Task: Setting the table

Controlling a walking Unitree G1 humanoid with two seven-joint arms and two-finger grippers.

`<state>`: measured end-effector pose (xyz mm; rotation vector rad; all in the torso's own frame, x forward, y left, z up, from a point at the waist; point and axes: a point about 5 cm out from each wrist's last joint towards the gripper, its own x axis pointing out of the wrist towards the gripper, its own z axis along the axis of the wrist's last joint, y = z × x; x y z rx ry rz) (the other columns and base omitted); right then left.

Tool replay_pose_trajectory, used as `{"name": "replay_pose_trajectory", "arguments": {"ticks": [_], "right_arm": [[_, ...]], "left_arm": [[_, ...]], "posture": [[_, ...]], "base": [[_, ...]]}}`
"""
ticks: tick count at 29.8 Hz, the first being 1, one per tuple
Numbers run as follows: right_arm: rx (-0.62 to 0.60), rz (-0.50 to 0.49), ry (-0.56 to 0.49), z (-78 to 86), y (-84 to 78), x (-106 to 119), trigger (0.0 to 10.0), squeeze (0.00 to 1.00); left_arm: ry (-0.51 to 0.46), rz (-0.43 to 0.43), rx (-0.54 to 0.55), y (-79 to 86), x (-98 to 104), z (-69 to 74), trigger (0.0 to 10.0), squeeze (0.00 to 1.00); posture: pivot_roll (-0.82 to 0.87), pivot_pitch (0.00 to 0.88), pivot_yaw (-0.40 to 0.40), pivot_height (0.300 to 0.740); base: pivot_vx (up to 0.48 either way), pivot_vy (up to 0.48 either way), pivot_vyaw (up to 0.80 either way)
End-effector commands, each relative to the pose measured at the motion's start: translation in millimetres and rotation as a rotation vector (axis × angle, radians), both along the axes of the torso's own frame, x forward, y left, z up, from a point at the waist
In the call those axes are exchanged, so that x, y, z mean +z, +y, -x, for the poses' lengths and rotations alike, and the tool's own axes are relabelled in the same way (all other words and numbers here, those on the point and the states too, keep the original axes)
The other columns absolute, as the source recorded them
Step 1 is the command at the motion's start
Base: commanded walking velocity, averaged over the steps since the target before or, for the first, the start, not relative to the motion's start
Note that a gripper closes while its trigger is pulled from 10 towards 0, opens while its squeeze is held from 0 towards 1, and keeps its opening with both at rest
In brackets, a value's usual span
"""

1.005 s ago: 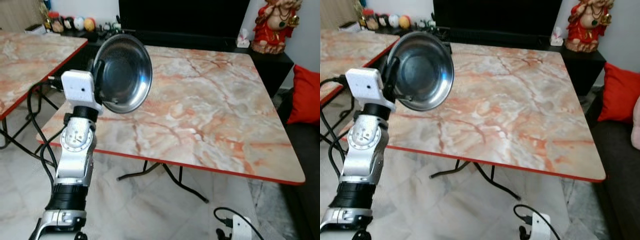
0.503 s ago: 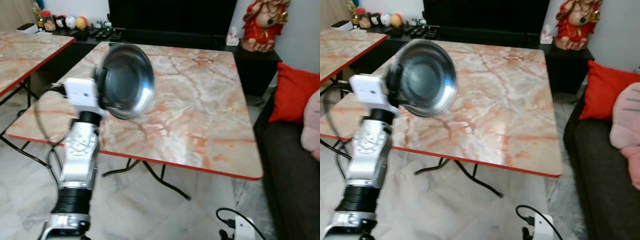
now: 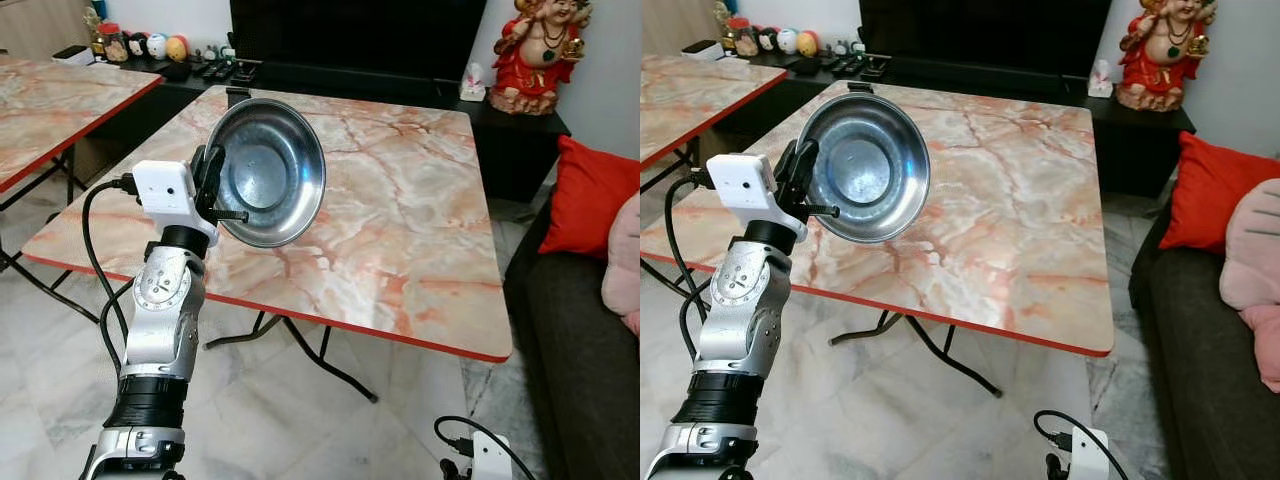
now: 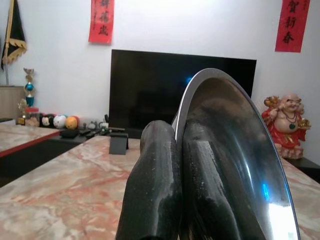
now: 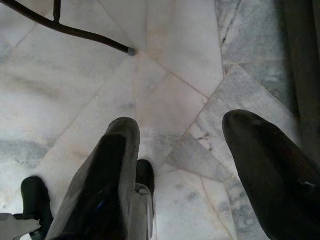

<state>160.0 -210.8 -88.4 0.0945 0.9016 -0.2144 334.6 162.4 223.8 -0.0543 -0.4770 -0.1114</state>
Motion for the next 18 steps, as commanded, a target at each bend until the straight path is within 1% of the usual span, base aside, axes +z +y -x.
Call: {"name": "replay_pose_trajectory", "arguments": {"ticks": [1, 2, 3, 7, 8, 18], "right_arm": [[-0.015, -0.001, 0.011, 2.8, -2.2, -1.0, 10.0, 0.00], [-0.012, -0.003, 0.008, 0.0, 1.2, -0.5, 10.0, 0.00], [-0.012, -0.003, 0.008, 0.0, 1.2, -0.5, 10.0, 0.00], [0.003, -0.009, -0.006, -9.2, 15.9, 0.9, 10.0, 0.00], [0.004, -0.010, -0.006, -9.6, 16.9, 0.9, 10.0, 0.00], [-0.002, -0.003, -0.011, -5.0, 8.0, 0.7, 10.0, 0.00]], "left_arm": [[-0.012, 0.008, -0.017, -1.3, 4.4, 0.9, 10.0, 0.00], [-0.009, 0.008, -0.017, -1.4, 4.1, 0.8, 10.0, 0.00], [-0.009, 0.008, -0.017, -1.4, 4.1, 0.8, 10.0, 0.00], [-0.002, 0.010, -0.018, -1.4, 3.5, 0.7, 10.0, 0.00], [-0.001, 0.010, -0.018, -1.2, 3.4, 0.7, 10.0, 0.00], [0.023, 0.012, -0.009, 1.8, -0.1, -0.2, 10.0, 0.00]], "posture": [[0.04, 0.000, -0.038, 0.740], [0.04, 0.000, -0.038, 0.740], [0.04, 0.000, -0.038, 0.740], [0.04, 0.000, -0.040, 0.740], [0.04, 0.000, -0.040, 0.740], [0.04, 0.000, -0.042, 0.740]], "base": [[0.000, 0.000, 0.00], [0.000, 0.000, 0.00], [0.000, 0.000, 0.00], [0.000, 0.000, 0.00], [0.000, 0.000, 0.00], [0.000, 0.000, 0.00]]}}
